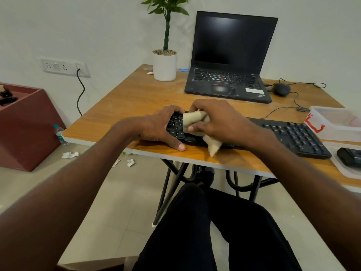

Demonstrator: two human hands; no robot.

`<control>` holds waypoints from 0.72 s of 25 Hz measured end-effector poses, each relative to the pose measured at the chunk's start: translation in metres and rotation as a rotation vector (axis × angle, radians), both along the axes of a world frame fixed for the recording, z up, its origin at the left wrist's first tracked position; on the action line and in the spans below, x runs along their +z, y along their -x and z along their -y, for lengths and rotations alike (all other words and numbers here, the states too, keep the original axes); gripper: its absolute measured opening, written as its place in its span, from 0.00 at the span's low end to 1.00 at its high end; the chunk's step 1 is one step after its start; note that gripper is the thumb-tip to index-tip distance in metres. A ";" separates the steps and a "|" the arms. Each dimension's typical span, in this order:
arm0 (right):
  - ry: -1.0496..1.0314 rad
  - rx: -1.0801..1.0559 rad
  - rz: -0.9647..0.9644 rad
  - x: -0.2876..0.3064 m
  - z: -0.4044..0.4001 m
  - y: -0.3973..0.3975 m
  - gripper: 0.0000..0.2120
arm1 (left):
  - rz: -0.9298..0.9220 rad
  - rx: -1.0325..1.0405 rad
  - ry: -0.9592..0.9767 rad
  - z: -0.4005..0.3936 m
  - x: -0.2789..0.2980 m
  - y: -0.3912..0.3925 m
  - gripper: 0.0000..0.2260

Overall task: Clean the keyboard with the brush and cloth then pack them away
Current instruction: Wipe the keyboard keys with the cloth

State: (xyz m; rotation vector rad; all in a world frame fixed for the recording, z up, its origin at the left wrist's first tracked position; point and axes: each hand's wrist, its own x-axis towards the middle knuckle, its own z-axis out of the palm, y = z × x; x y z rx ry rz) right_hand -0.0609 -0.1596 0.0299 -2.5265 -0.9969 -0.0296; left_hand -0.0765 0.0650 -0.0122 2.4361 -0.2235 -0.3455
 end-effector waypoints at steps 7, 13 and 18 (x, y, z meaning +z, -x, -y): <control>0.294 -0.122 0.201 0.013 0.009 -0.009 0.08 | -0.024 0.009 0.050 0.000 -0.001 -0.001 0.55; 0.265 -0.093 0.095 0.006 0.005 0.000 0.14 | -0.019 0.016 0.033 0.007 0.006 0.000 0.55; 0.105 -0.174 0.218 0.004 0.002 0.004 0.12 | -0.025 0.021 0.043 0.007 0.007 0.000 0.54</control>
